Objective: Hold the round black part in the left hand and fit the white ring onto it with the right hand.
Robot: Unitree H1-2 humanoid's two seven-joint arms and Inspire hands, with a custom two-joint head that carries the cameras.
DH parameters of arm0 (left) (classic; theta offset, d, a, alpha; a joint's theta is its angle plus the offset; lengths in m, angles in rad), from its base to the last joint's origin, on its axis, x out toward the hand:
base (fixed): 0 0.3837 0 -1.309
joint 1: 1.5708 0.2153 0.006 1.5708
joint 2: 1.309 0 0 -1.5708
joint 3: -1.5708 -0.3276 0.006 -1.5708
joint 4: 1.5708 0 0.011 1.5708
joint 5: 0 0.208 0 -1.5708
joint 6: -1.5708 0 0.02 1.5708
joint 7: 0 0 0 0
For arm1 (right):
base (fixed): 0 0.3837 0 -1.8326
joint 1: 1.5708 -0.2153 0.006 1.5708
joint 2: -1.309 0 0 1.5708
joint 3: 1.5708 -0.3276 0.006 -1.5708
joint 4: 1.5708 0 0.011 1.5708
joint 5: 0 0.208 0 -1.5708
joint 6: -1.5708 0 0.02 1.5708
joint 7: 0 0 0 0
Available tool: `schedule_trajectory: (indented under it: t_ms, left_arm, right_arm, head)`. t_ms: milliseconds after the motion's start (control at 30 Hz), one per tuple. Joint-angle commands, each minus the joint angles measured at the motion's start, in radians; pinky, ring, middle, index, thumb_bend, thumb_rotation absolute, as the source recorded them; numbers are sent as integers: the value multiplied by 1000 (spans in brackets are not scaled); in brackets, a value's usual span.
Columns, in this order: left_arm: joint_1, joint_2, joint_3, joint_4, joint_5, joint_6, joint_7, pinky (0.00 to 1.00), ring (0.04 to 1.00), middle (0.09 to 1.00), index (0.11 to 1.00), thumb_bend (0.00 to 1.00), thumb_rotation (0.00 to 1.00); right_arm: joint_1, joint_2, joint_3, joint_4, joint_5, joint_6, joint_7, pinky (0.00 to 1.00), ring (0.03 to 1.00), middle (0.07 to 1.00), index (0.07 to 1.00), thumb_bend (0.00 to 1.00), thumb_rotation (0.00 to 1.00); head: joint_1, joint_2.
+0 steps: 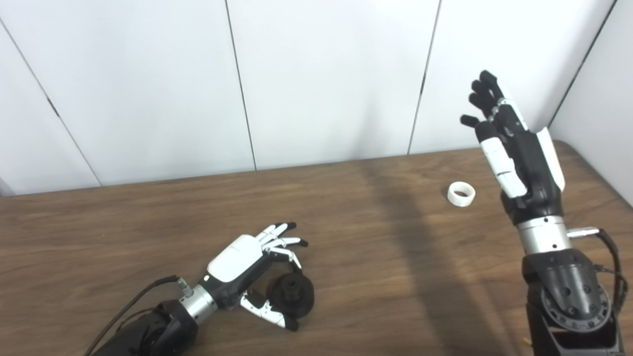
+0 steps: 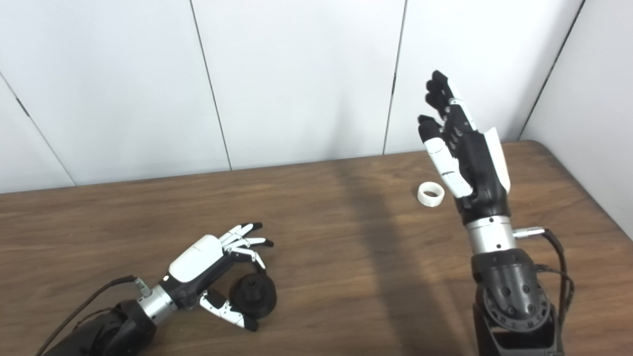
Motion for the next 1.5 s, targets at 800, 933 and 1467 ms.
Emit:
schedule_trajectory:
  t_ms: [800,933,1467]
  left_arm:
    - [12,54,-53,40,22,15,30,1000,1000,873,481,525,60]
    - [9,55,-57,36,19,15,22,1000,1000,879,481,525,61]
    - [7,70,-91,45,3,15,51,1000,1000,878,481,524,60]
  right_arm:
    - [-61,-345,2,247,-185,60,100,787,908,896,766,697,252]
    - [-82,-414,63,320,-259,57,130,871,940,898,733,786,250]
    - [-206,-461,214,543,-375,29,183,851,947,884,710,917,169]
  head:
    - [-117,-53]
    - [-125,-58]
    - [-164,-82]
